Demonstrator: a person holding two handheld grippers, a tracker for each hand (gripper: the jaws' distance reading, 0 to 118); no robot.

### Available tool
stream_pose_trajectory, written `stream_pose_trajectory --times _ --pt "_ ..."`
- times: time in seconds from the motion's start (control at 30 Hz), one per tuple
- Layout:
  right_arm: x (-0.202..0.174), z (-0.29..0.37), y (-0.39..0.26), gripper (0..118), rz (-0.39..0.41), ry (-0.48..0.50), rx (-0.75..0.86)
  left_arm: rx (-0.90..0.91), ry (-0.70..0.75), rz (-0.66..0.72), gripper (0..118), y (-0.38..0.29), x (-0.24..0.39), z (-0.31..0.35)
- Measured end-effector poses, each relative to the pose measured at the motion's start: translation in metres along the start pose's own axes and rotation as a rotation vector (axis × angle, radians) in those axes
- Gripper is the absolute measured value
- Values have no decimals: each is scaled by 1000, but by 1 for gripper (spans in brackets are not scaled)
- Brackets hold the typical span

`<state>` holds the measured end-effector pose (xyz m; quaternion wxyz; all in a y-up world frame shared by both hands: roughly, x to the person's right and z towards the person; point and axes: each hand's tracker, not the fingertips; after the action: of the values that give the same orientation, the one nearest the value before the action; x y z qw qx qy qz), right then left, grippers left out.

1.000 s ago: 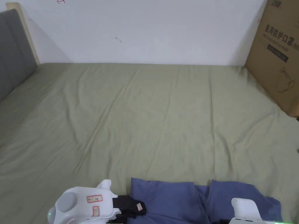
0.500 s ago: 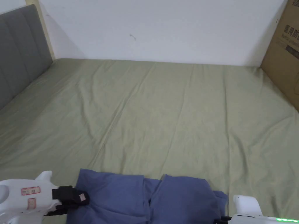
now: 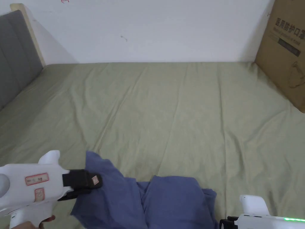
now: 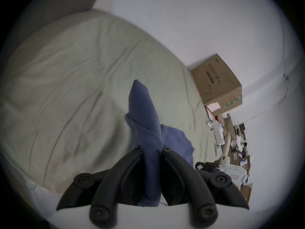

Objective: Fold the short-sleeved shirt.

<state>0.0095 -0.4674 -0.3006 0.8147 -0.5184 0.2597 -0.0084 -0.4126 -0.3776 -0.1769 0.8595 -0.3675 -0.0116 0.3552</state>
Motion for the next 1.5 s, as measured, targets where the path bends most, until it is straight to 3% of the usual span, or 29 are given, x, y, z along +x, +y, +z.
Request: stream_pose_trajectory --times 0.2,0.4,0.47,0.53,0.57,0.6,0.67,0.73,0.77,0.8,0.83,0.93,1.07,1.27,1.4,1.5 --pt "29 9 -6 0 -69 -10 18 -89 -112 -115 13 0 74 -51" --pt "53 16 -15 0 -126 -21 32 -289 -92 -173 15 -27 112 -152" --pt "61 17 -19 0 -144 -22 26 -360 -88 -172 36 -44 121 -179" --pt "68 18 -24 0 -162 -32 21 -390 -118 -121 88 -52 120 -195" --pt "72 18 -25 0 -172 -34 13 -403 -109 -92 104 -55 120 -198" --pt "75 18 -26 0 -178 -33 5 -395 -114 -91 109 -56 120 -197" --pt "78 21 -28 0 -176 -34 1 -358 -136 -90 104 -49 114 -183" --pt "79 22 -28 0 -168 -36 1 -303 -146 -79 83 -41 108 -165" --pt "80 22 -28 0 -168 -35 2 -259 -133 -83 55 -36 102 -156" --pt "80 21 -27 0 -169 -33 6 -225 -106 -103 8 -34 97 -149" --pt "80 20 -27 0 -172 -29 8 -179 -36 -131 2 -32 92 -144" --pt "78 16 -25 0 -175 -20 12 -144 123 -169 1 -35 73 -142" --pt "73 12 -23 0 -167 -4 10 -261 -8 -58 1 -58 64 -159" --pt "72 10 -24 0 -177 16 4 -385 -36 -103 0 -105 101 -206" --pt "75 11 -27 0 -175 19 -1 -437 32 -268 0 -130 127 -226" --pt "77 12 -28 0 -166 15 -8 -431 19 -217 0 -129 136 -223"
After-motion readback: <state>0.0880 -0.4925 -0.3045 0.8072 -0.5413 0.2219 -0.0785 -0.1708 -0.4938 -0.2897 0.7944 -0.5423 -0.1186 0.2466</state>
